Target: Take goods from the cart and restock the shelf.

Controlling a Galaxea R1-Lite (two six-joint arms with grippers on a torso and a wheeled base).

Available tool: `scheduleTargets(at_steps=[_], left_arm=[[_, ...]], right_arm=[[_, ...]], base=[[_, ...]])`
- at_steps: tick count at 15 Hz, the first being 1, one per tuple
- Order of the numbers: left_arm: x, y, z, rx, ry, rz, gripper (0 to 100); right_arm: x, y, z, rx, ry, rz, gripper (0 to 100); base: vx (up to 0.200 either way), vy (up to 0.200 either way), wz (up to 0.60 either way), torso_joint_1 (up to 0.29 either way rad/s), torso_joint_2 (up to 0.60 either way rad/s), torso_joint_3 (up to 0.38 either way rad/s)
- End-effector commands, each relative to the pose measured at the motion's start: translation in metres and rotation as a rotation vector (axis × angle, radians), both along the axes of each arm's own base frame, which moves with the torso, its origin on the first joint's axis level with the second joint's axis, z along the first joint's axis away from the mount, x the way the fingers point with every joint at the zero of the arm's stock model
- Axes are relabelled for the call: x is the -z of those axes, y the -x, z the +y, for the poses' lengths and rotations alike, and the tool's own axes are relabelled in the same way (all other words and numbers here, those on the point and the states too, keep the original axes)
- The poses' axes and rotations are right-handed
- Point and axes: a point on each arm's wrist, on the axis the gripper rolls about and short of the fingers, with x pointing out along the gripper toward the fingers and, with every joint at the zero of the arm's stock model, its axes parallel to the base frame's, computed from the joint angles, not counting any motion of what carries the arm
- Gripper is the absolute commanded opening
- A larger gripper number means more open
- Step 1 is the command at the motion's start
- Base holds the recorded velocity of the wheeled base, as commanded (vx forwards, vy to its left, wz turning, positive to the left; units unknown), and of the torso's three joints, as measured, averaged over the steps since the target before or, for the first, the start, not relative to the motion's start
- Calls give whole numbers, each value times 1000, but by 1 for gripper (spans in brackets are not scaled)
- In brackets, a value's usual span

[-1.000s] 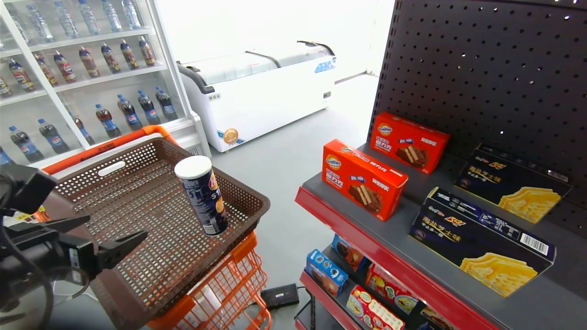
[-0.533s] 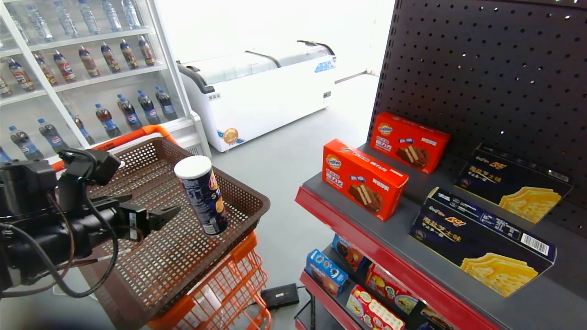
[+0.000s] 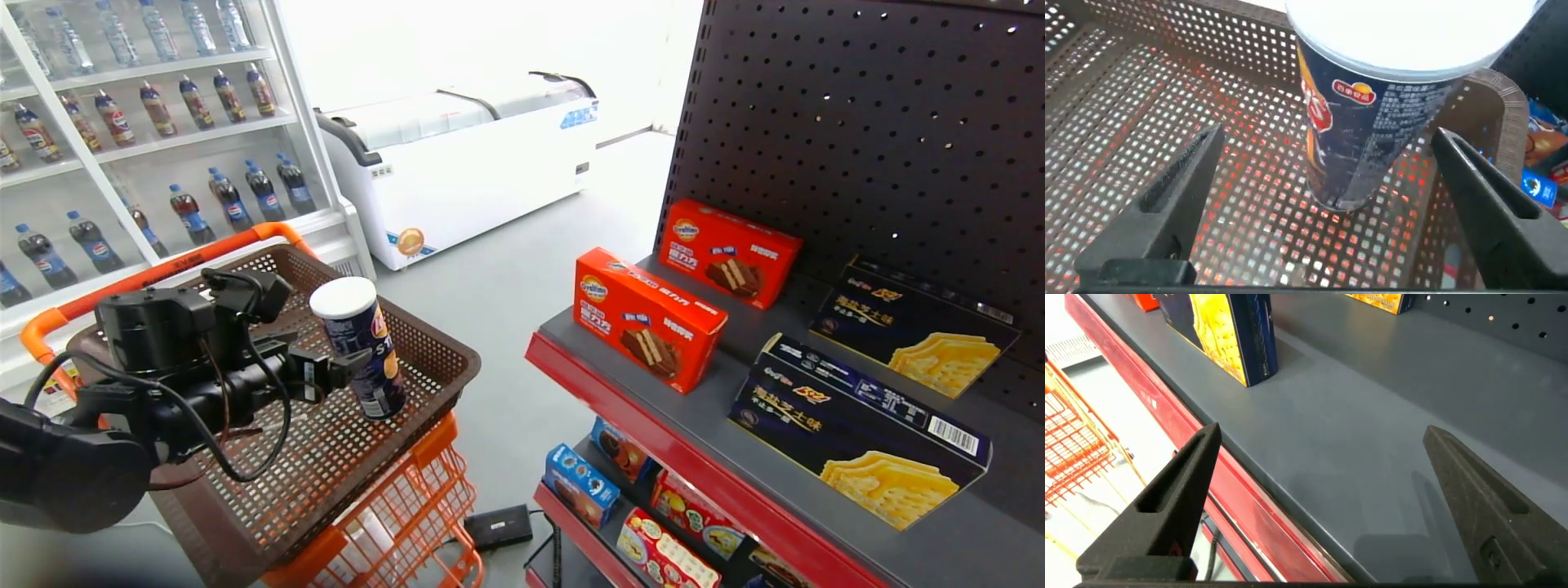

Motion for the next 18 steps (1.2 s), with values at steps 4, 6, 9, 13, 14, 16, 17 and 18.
scheduleTargets(at_steps=[4, 6, 9, 13, 14, 16, 17, 18], left_arm=[[25, -29, -6, 11, -2, -2, 100], [31, -36, -8, 14, -2, -9, 100], [43, -43, -11, 19, -3, -5, 100], [52, -49, -16, 27, -4, -3, 100], [54, -51, -17, 28, -3, -3, 100], [50, -56, -18, 27, -2, -34, 0], [48, -57, -18, 26, 1, -39, 0], [48, -57, -18, 27, 2, -39, 0]], right_arm=[[0, 0, 0, 0, 0, 0, 100], [0, 0, 0, 0, -1, 0, 100], [0, 0, 0, 0, 0, 0, 100], [0, 0, 0, 0, 0, 0, 100], [0, 0, 0, 0, 0, 0, 100], [0, 0, 0, 0, 0, 0, 100], [0, 0, 0, -2, 0, 0, 100], [0, 0, 0, 0, 0, 0, 100]], base=[[0, 0, 0, 0, 0, 0], [0, 0, 0, 0, 0, 0], [0, 0, 0, 0, 0, 0], [0, 0, 0, 0, 0, 0], [0, 0, 0, 0, 0, 0], [0, 0, 0, 0, 0, 0], [0, 0, 0, 0, 0, 0], [0, 0, 0, 0, 0, 0]])
